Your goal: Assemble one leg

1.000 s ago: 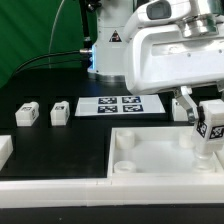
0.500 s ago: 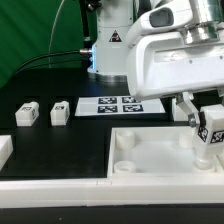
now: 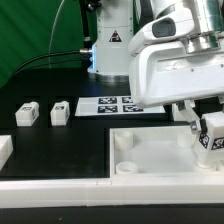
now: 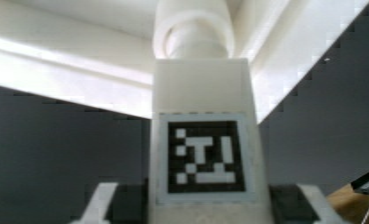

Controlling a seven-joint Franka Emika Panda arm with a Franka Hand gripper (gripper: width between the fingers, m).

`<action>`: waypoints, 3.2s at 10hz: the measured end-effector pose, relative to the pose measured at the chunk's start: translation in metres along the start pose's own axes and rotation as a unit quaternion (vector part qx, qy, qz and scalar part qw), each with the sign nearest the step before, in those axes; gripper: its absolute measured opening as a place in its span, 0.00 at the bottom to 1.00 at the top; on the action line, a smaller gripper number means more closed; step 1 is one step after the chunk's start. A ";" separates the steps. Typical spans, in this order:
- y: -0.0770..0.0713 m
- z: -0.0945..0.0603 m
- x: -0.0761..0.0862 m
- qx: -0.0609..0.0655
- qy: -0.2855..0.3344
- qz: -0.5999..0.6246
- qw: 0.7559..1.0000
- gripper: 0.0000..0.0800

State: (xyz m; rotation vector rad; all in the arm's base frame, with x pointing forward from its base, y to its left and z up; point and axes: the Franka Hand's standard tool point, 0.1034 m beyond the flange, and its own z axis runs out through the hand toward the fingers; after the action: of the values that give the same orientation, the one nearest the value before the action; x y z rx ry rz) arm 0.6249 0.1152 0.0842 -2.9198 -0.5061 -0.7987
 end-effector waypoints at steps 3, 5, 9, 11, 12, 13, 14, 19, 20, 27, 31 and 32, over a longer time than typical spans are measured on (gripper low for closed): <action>0.001 0.001 0.002 -0.007 0.022 0.000 1.000 0.37; 0.001 0.000 0.000 -0.012 0.035 0.000 0.999 0.37; 0.012 -0.003 -0.009 -0.020 0.036 0.004 0.999 0.47; 0.014 -0.003 -0.010 -0.021 0.035 0.005 0.999 0.70; 0.014 -0.003 -0.010 -0.021 0.035 0.005 0.999 0.79; 0.014 -0.004 -0.009 -0.020 0.034 0.005 0.999 0.81; 0.014 -0.006 -0.007 -0.020 0.035 0.004 0.999 0.81; 0.018 -0.015 0.002 -0.023 0.039 0.004 0.999 0.81; 0.019 -0.018 0.005 -0.024 0.041 0.004 0.999 0.81; 0.011 -0.022 0.005 0.020 -0.115 0.025 0.993 0.81; 0.009 -0.028 0.003 0.041 -0.220 0.049 0.973 0.81; 0.009 -0.027 0.002 0.041 -0.221 0.049 0.973 0.81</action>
Offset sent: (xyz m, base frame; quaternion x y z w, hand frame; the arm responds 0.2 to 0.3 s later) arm -0.0062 -0.0018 -0.0098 -0.0143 0.0158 0.0055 0.9998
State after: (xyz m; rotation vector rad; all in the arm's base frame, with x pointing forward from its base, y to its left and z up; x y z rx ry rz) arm 0.6163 0.1029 0.1090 -3.0123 -0.4038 -0.1046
